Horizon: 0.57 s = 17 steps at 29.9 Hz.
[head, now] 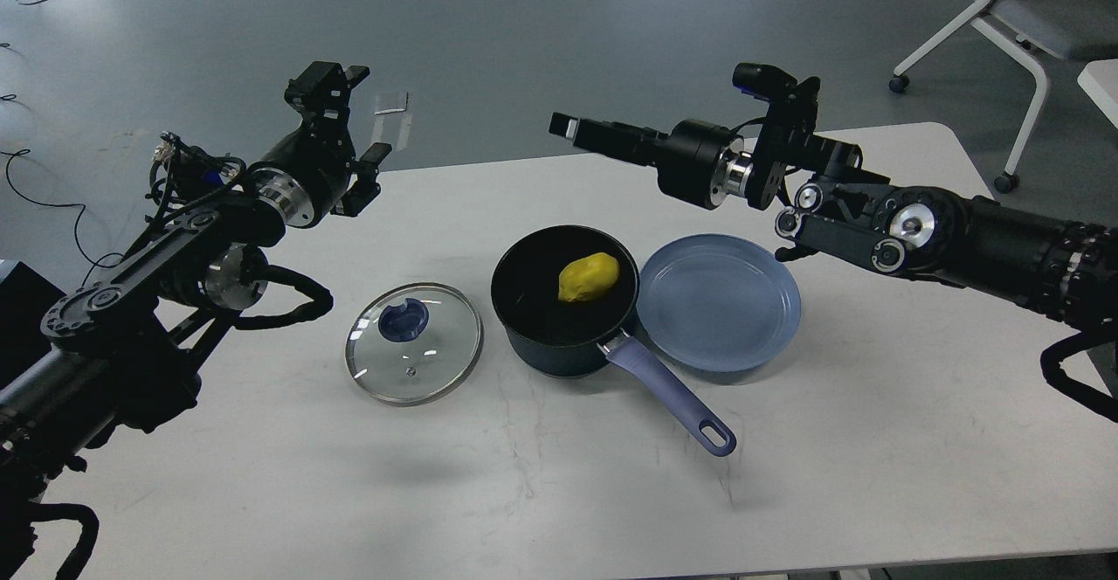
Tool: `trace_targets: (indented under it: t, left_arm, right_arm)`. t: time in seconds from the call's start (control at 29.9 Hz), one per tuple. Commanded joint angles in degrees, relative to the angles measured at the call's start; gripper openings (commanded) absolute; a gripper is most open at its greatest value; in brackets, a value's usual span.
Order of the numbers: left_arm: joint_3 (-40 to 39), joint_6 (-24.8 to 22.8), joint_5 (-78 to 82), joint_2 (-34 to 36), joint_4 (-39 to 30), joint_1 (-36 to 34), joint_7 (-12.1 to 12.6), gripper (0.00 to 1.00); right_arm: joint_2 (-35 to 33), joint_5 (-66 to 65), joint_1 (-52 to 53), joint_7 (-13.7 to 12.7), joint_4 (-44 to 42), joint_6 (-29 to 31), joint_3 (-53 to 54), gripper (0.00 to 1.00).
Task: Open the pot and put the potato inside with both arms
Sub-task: 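Carry the potato with the right gripper and drop it into the pot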
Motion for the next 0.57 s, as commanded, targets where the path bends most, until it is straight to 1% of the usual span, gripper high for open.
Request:
trace_targets:
  t: [0.0, 0.03, 0.07, 0.1, 0.13, 0.17, 0.2, 0.23, 0.33, 0.53]
  left_arm:
    - [-1.48, -0.05, -1.63, -0.41, -0.25, 1.97, -0.04, 0.98]
    - [-2.89, -0.14, -1.63, -0.67, -0.25, 3.46, -0.04, 0.98]
    - [-3.68, -0.14, -1.72, -0.76, -0.33, 4.34, -0.04, 0.98]
    - [-5.69, -0.31, -1.72, -0.94, -0.51, 5.83, 0.05, 0.98]
    - [-7.63, -1.01, -1.80, -1.55, -0.68, 7.15, 0.05, 0.98]
    - [-7.65, -1.02, -1.81, -1.55, -0.69, 7.16, 0.05, 0.98]
    - [-9.47, -2.06, -1.98, -2.16, -0.77, 8.30, 0.13, 0.98]
    - [-10.88, -2.94, -2.07, -2.60, -0.77, 9.26, 0.13, 0.98]
    - [-13.79, -3.57, -2.68, -3.31, -0.95, 10.76, 0.13, 0.98]
    - [-16.70, -3.57, -6.63, -3.40, -3.06, 11.38, 0.22, 0.98]
  right_arm:
    - [-1.31, 20.37, -2.86, -0.13, 0.85, 7.75, 7.62, 1.00]
    - [-1.22, 25.57, -4.44, -2.22, 0.58, 8.20, 10.17, 1.00]
    - [-1.22, 27.71, -5.15, -3.81, 0.49, 8.21, 11.42, 1.00]
    - [-1.31, 30.78, -6.72, -7.04, 0.32, 8.21, 13.78, 1.00]
    - [-1.22, 32.37, -8.65, -9.60, 0.23, 8.21, 16.24, 1.00]
    - [-1.22, 32.39, -8.67, -9.62, 0.23, 8.21, 16.26, 1.00]
    - [-0.96, 32.91, -10.85, -11.36, 0.23, 8.21, 18.79, 1.00]
    - [-0.52, 33.44, -12.61, -12.08, 0.23, 8.03, 20.90, 1.00]
    - [0.27, 34.49, -15.35, -12.44, -0.12, 7.68, 24.52, 1.00]
    - [0.19, 34.41, -15.62, -12.35, -0.30, 8.12, 24.17, 1.00]
